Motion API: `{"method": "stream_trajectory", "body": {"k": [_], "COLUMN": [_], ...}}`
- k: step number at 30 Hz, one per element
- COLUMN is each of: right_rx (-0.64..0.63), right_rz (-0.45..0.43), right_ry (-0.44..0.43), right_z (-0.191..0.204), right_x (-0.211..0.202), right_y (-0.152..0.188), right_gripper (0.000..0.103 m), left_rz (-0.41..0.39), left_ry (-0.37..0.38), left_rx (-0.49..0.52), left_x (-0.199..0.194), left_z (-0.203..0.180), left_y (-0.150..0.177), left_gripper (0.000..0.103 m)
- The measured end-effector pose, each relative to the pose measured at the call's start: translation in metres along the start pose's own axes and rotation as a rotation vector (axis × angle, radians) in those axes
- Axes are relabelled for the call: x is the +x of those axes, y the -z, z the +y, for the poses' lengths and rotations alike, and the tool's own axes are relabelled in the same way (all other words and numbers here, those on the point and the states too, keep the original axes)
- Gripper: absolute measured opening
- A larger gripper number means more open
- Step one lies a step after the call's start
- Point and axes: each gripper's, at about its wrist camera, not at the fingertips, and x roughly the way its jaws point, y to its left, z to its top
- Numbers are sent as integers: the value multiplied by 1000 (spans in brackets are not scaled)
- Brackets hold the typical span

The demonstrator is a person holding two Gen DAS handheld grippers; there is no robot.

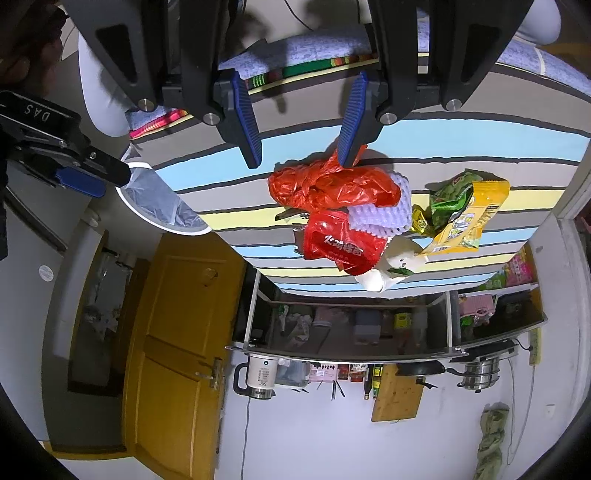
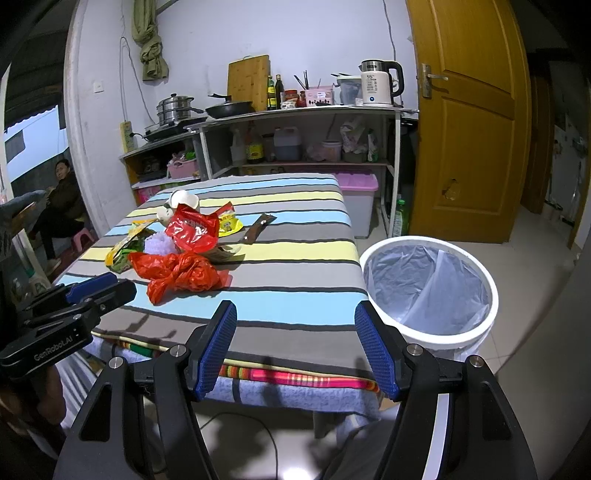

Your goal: Collect trash

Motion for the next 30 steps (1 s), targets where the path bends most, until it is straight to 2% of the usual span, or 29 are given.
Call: {"method": "stream_trajectory", "body": {"k": [30], "right_rx": [-2], "right_rz": [2], "right_ry": [-2], "right_z": [2], "right_x": [-1], "right_y": [1], "right_gripper": [67], "left_rz": [-1], "left_ry": [8], "left_rx": [4], "left_x": [-2], "left_z": [-4], "left_y": [1], "left_gripper": [42]}}
